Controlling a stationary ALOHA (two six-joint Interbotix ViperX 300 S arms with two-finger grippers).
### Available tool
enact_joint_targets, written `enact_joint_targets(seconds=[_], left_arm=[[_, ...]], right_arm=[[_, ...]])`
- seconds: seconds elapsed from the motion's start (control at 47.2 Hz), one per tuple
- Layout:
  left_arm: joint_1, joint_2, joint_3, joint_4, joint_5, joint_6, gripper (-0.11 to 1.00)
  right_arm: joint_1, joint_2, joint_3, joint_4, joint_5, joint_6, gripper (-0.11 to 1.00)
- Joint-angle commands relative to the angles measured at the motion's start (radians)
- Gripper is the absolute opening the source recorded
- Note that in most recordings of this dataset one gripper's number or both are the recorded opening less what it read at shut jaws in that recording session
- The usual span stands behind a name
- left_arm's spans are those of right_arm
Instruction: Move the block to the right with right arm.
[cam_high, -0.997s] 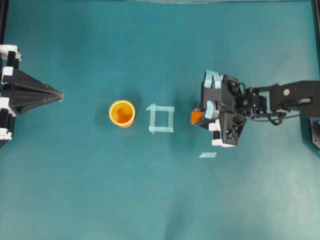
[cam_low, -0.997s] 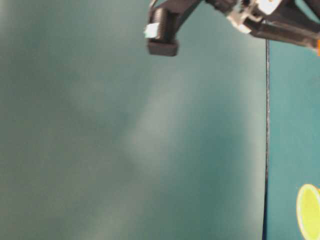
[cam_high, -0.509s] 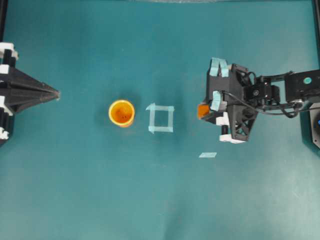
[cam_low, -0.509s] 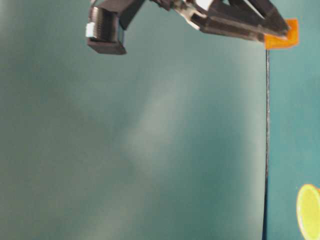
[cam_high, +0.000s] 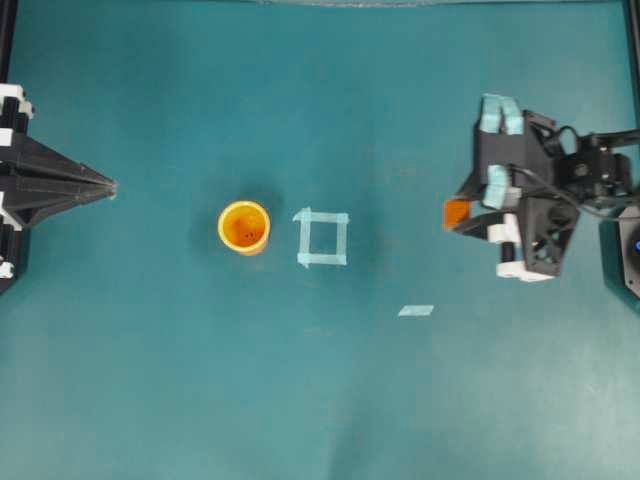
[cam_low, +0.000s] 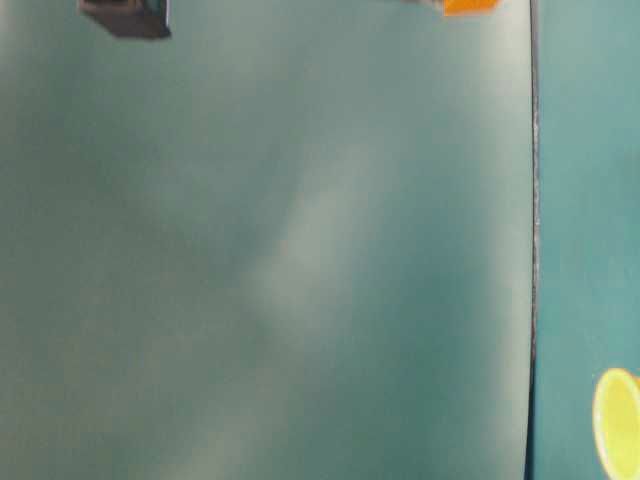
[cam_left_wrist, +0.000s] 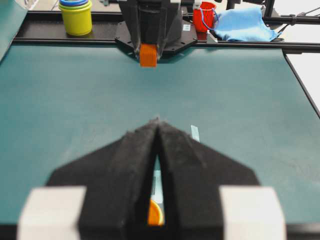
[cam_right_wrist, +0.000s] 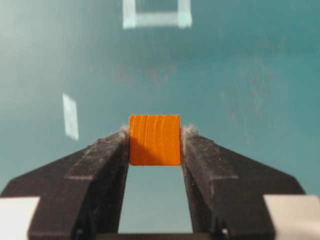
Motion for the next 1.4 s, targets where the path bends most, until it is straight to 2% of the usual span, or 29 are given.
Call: enact_joint_targets(seconds=[0.0,0.466,0.954,1.187,1.378], left_arm=[[-0.002,0.003,-0.031,0.002,-0.002,0.000,0.00],[-0.002,0.006,-0.031,0.002,0.015,0.002,0.00],[-0.002,0.006,-0.031,0.002,0.015,0.002,0.00],[-0.002,0.006,-0.031,0.002,0.015,0.002,0.00],[-0.002,0.005,-0.031,0.002,0.015,0.002,0.00]], right_arm=[[0.002,-0.063,0.012,0.002,0.035,0.000,0.40],[-0.003,-0.342,0.094,0.000,0.301,0.110,0.40],[-0.003,-0.583,0.129,0.000,0.558,0.135,0.40],[-0.003,-0.667,0.143,0.000,0.601,0.137,0.40],[-0.003,-0.681,0.144,-0.003,0.601,0.135,0.40]])
